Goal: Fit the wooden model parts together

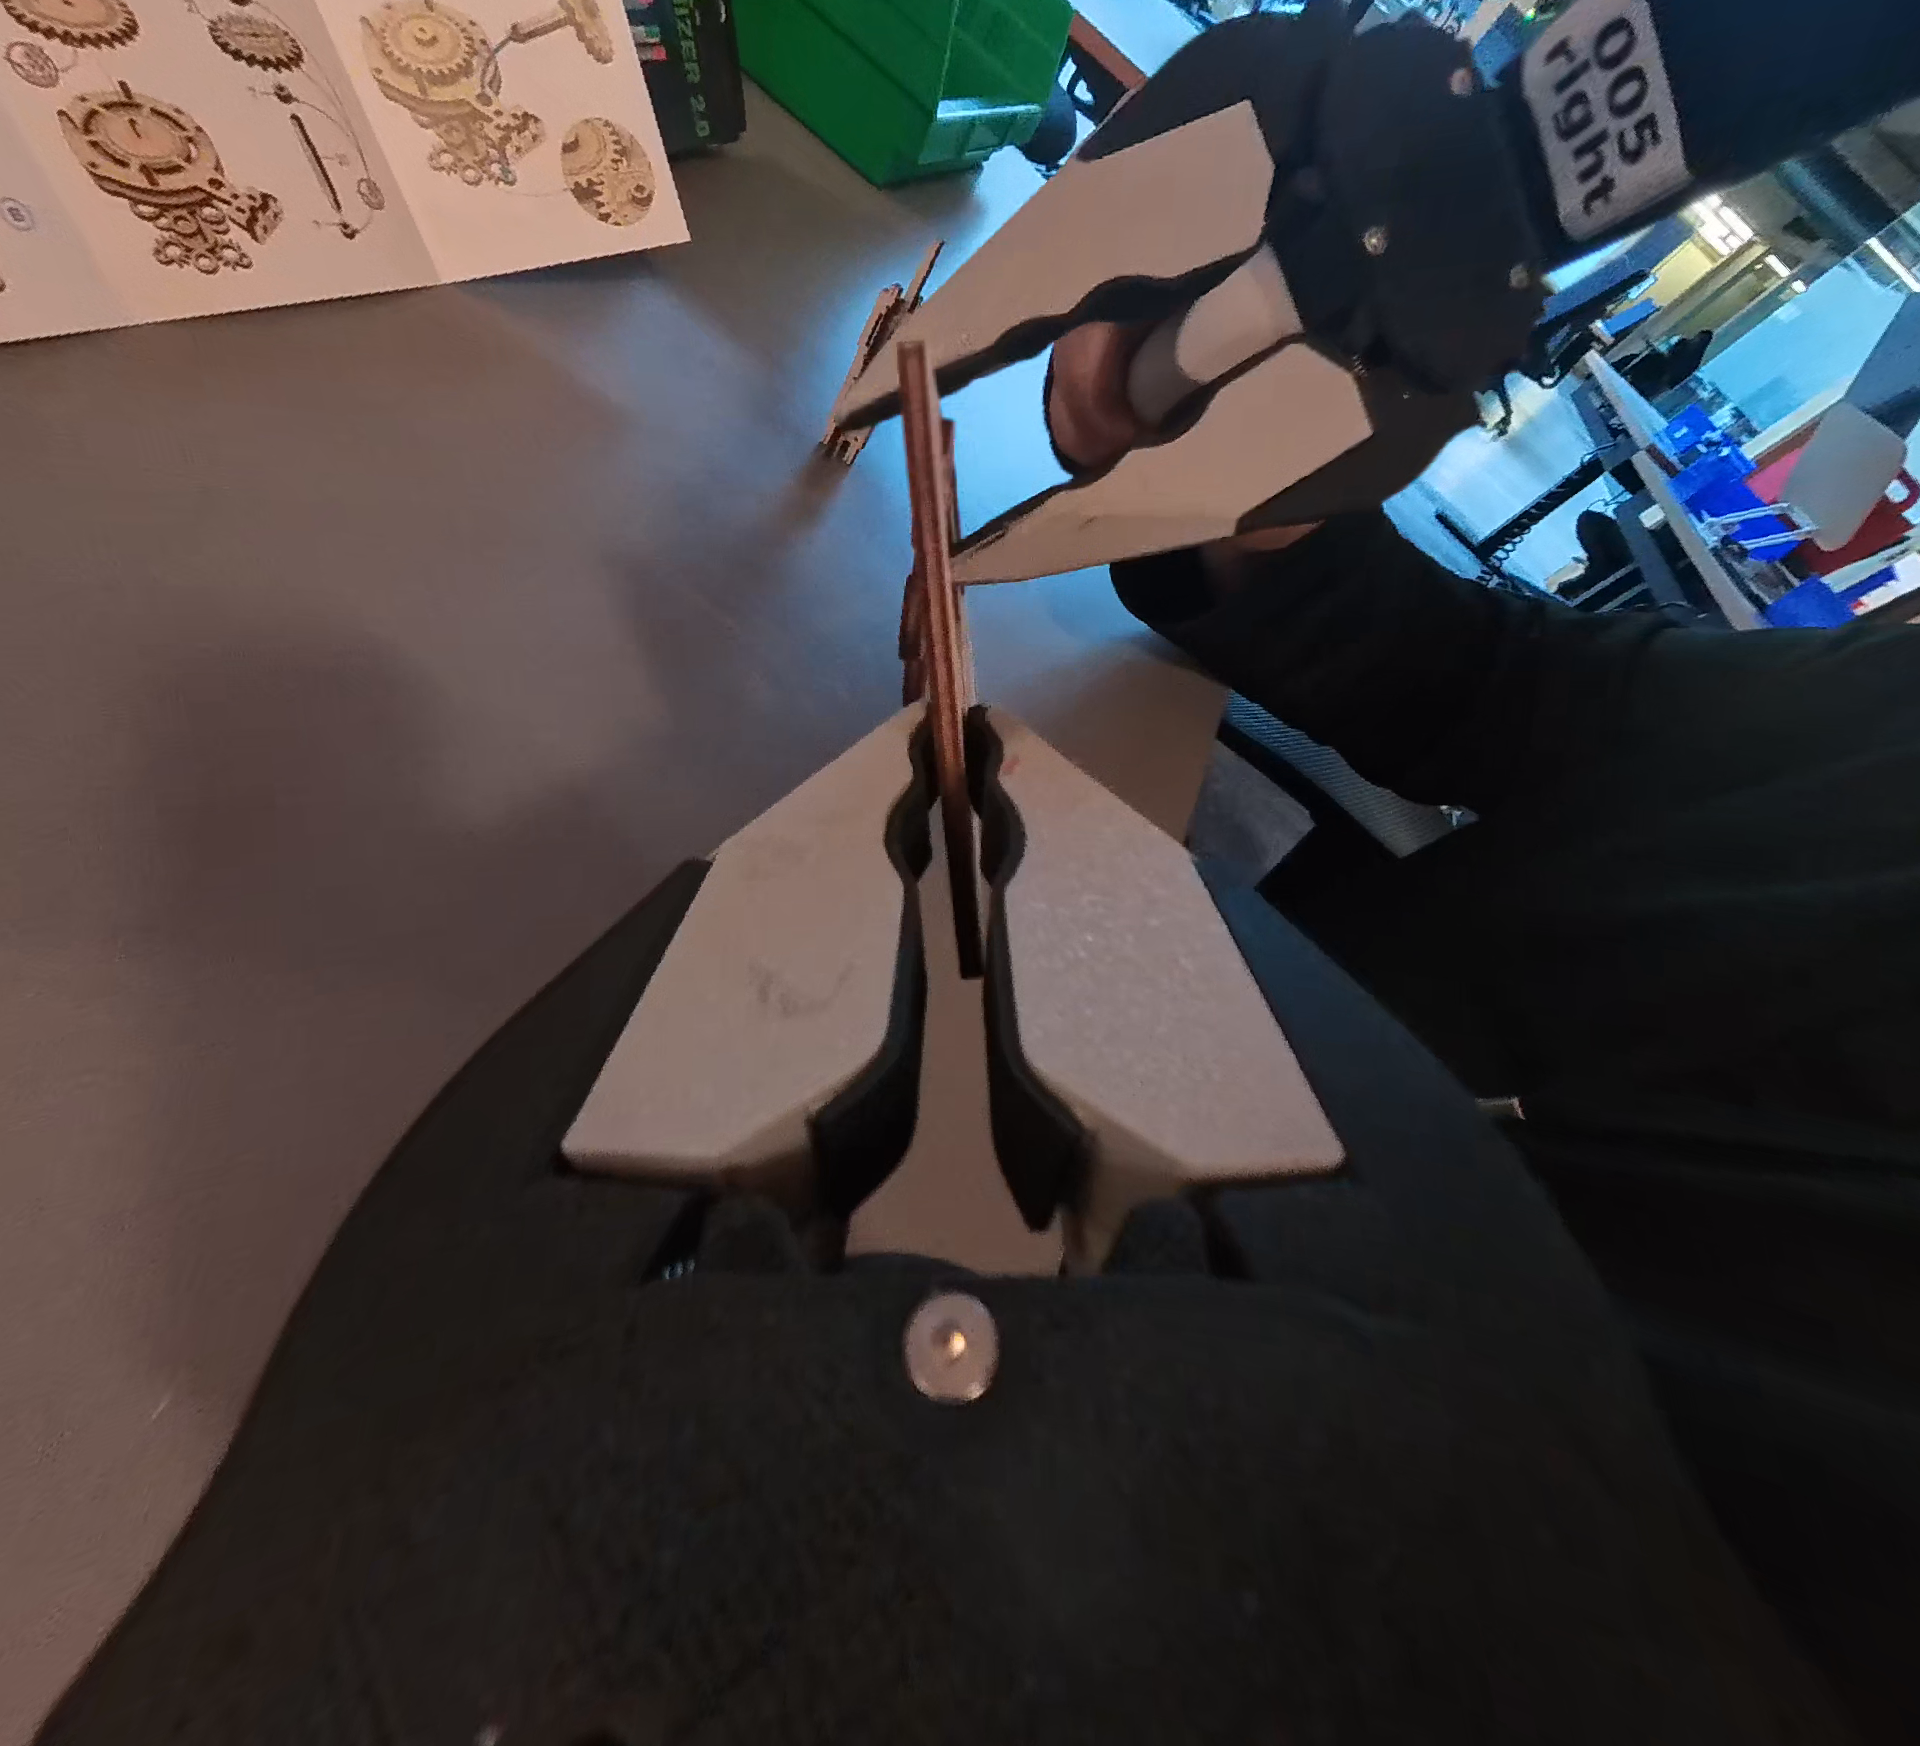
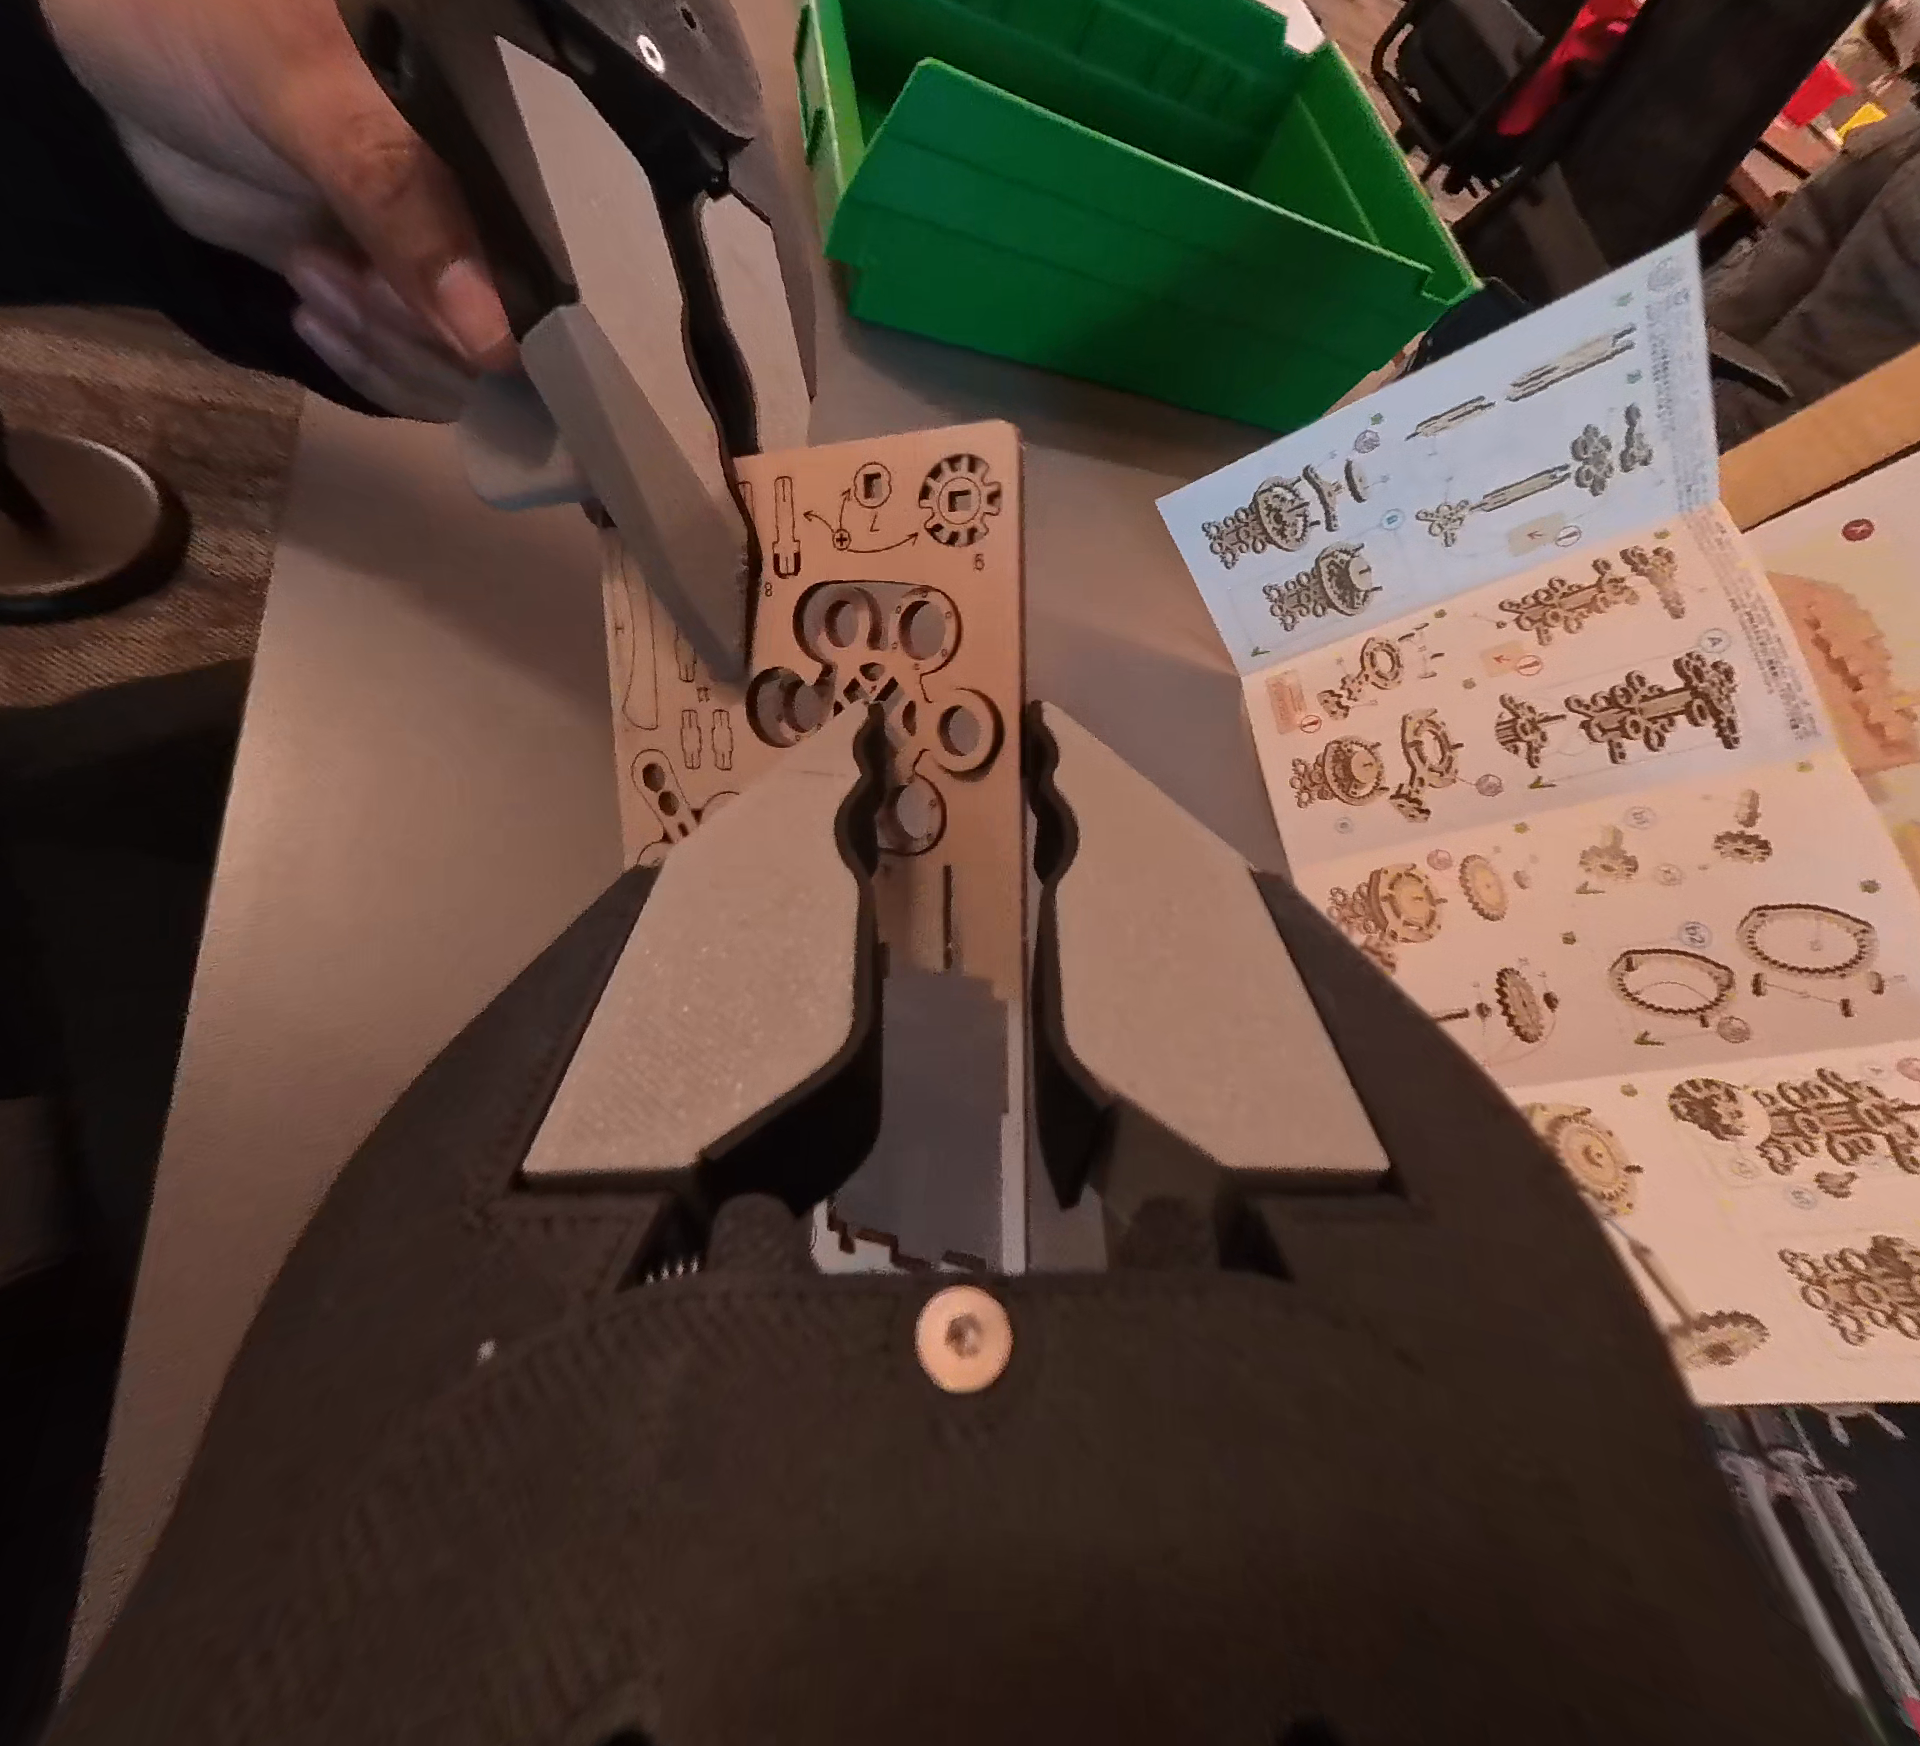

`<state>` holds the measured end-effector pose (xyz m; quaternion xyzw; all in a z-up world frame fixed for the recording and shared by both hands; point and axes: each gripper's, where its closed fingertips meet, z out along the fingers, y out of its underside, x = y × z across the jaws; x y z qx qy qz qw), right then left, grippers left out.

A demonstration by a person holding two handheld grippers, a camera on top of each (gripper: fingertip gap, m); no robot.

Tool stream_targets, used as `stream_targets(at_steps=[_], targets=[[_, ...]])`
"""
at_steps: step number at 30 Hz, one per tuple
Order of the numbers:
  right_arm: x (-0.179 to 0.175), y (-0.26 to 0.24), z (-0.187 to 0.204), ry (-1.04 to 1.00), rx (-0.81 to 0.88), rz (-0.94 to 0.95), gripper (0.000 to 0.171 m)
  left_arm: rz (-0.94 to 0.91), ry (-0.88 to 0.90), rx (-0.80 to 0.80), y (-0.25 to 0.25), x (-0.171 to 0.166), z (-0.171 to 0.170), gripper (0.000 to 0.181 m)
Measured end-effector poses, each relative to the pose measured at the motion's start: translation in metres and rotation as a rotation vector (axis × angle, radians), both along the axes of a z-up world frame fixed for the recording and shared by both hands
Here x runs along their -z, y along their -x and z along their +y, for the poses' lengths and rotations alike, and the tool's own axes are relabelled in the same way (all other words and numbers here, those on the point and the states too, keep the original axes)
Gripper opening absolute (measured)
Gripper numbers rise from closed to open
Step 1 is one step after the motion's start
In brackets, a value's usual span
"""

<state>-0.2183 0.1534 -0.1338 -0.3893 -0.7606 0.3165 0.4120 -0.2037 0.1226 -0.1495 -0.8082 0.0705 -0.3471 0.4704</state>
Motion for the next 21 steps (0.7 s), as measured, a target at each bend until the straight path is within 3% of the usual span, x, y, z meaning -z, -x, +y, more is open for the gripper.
stream_targets(at_steps=[21], targets=[[0.0069, 0.0080, 0.0046, -0.211, 0.071, -0.029, 0.022, -0.020, 0.022, -0.023, 0.0053, 0.0061, 0.0023, 0.001]])
